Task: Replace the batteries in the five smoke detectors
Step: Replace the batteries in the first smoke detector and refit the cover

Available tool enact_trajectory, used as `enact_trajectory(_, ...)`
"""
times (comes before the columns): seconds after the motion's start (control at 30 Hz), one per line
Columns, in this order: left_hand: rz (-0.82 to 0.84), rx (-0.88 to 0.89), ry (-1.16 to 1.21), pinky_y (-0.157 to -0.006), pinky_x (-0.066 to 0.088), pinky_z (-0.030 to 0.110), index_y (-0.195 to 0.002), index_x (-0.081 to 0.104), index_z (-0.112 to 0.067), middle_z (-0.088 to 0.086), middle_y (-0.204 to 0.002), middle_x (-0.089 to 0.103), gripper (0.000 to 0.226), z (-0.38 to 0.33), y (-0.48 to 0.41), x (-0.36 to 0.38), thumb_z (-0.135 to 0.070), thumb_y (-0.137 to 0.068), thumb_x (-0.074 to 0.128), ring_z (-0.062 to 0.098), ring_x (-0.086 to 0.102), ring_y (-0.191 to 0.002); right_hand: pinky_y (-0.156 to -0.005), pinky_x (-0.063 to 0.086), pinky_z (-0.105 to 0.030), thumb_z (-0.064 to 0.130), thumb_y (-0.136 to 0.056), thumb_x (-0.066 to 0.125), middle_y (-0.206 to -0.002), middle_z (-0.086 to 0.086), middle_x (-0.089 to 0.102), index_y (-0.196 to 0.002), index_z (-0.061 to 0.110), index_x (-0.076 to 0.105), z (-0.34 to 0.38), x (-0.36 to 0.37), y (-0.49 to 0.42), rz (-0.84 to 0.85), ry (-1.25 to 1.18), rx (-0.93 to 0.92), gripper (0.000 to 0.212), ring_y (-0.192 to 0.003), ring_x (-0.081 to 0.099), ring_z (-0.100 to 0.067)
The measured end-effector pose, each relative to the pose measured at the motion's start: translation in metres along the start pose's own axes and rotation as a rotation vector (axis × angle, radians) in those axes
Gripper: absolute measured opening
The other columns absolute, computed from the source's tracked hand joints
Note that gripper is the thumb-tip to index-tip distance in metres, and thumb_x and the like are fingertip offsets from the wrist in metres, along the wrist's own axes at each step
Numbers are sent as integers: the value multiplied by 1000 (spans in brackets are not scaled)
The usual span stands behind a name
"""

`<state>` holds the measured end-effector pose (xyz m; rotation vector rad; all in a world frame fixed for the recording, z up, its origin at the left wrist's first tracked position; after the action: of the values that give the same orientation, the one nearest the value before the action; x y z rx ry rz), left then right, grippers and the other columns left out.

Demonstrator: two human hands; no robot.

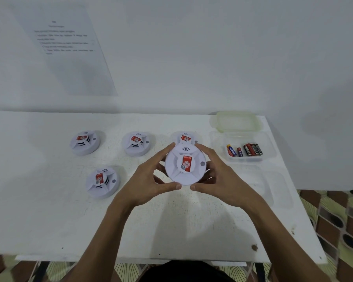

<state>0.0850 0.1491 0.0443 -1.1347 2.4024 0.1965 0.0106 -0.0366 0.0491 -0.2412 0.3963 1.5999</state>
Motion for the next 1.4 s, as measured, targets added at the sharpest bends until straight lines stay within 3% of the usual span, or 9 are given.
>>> enact_trajectory(0.17, 34, -48, -18, -70, 57, 23, -132, 28, -59, -31, -120, 50, 84, 26, 1, 6, -39, -70, 81, 5, 59, -92, -75, 56, -17, 28, -79, 78, -112, 6, 59, -141, 41, 35, -12, 8, -10, -41, 157, 15, 76, -82, 66, -7)
enact_trajectory(0.43, 88, -157, -70, -73, 53, 14, -128, 21, -61, -21, -122, 49, 85, 65, -5, 11, -40, -71, 80, 4, 60, -89, -76, 41, -6, 28, -81, 78, -121, 5, 46, -151, 30, 19, -37, 34, -25, 26, 309, 68, 92, -94, 52, -4)
enact_trajectory(0.53, 127, -153, -110, -70, 50, 11, -128, 24, -57, -16, -121, 51, 85, 78, -8, 14, -34, -70, 82, 0, 58, -89, -89, 37, -14, 27, -80, 78, -136, 0, 49, -149, 25, 26, -45, 42, -31, 14, 294, 86, 87, -109, 45, -4)
enact_trajectory(0.63, 141, -187, -132, -80, 48, 14, -133, 36, -43, -10, -123, 54, 81, 90, -9, 19, -37, -68, 83, 4, 57, -92, -91, 38, -20, 26, -77, 80, -122, 4, 47, -148, 27, 27, -54, 45, -33, 35, 297, 144, 88, -109, 45, -9)
enact_trajectory(0.73, 167, -227, -265, -95, 44, 26, -136, 41, -27, -5, -122, 48, 92, 105, -10, 25, -56, -57, 80, 8, 47, -102, -92, 41, -24, 25, -75, 81, -120, 1, 46, -147, 27, 29, -65, 49, -34, 81, 312, 209, 89, -110, 44, -14)
enact_trajectory(0.83, 176, -217, -343, -91, 36, 23, -135, 43, -27, -9, -115, 40, 105, 113, -12, 29, -76, -45, 62, 10, 39, -103, -97, 37, -26, 26, -78, 79, -135, -2, 47, -148, 23, 29, -70, 54, -36, 112, 337, 228, 86, -120, 42, -16)
enact_trajectory(1.17, 158, -196, -357, -98, 38, 28, -144, 33, -19, 3, -131, 46, 114, 113, -6, 29, -78, -51, 58, 13, 42, -110, -92, 44, -23, 30, -83, 75, -139, -8, 33, -155, 25, 3, -65, 54, -36, 175, 418, 339, 101, -119, 47, -19)
enact_trajectory(1.3, 166, -217, -367, -100, 41, 31, -146, 29, -25, -4, -137, 41, 97, 106, 5, 15, -59, -66, 73, 11, 42, -115, -88, 47, -22, 28, -93, 63, -134, -5, 36, -153, 29, 17, -40, 52, -35, 29, 471, 243, 76, -101, 51, -11)
enact_trajectory(1.4, 90, -133, -401, -87, 49, 23, -142, 37, -31, -10, -126, 50, 74, 96, 20, -11, -48, -79, 70, 3, 51, -100, -82, 48, -21, 22, -96, 55, -115, -1, 49, -142, 26, 42, -16, 59, -41, -132, 426, 100, 48, -84, 54, -8)
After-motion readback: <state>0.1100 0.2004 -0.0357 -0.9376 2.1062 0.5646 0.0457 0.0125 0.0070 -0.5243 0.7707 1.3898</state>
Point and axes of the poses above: each hand's wrist, its own y-axis away from the middle knuckle, its own x-axis out of the palm, z = x × y, the point moved 4 cm from there along -y, towards the middle knuckle
